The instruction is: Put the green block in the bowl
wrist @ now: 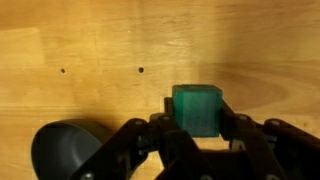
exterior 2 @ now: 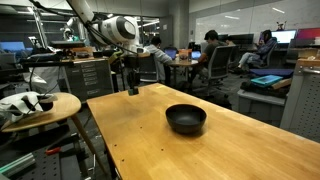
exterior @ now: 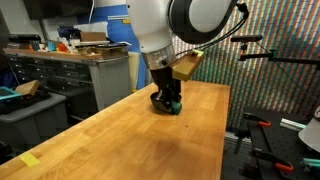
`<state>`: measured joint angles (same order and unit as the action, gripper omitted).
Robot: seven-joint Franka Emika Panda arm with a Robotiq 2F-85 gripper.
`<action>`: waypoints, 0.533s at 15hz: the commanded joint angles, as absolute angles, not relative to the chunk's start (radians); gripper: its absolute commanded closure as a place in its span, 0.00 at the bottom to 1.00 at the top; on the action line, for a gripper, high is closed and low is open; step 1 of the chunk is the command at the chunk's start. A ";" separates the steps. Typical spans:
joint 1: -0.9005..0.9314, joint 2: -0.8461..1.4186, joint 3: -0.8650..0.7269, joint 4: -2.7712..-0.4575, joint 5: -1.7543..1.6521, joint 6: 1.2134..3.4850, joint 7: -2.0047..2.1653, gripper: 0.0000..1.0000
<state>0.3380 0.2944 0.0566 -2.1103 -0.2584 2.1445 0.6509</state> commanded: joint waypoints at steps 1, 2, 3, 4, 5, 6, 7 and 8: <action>0.269 0.204 0.032 -2.160 -0.297 2.127 0.634 0.83; 0.249 0.196 0.023 -2.161 -0.303 2.128 0.629 0.83; 0.229 0.191 0.016 -2.160 -0.309 2.129 0.623 0.83; 0.208 0.189 0.007 -2.155 -0.316 2.134 0.618 0.83; 0.190 0.193 -0.003 -2.149 -0.327 2.138 0.616 0.83; 0.174 0.197 -0.012 -2.144 -0.338 2.144 0.616 0.83; 0.157 0.204 -0.018 -2.139 -0.338 2.158 0.610 0.83; 0.143 0.215 -0.026 -2.133 -0.341 2.167 0.606 0.83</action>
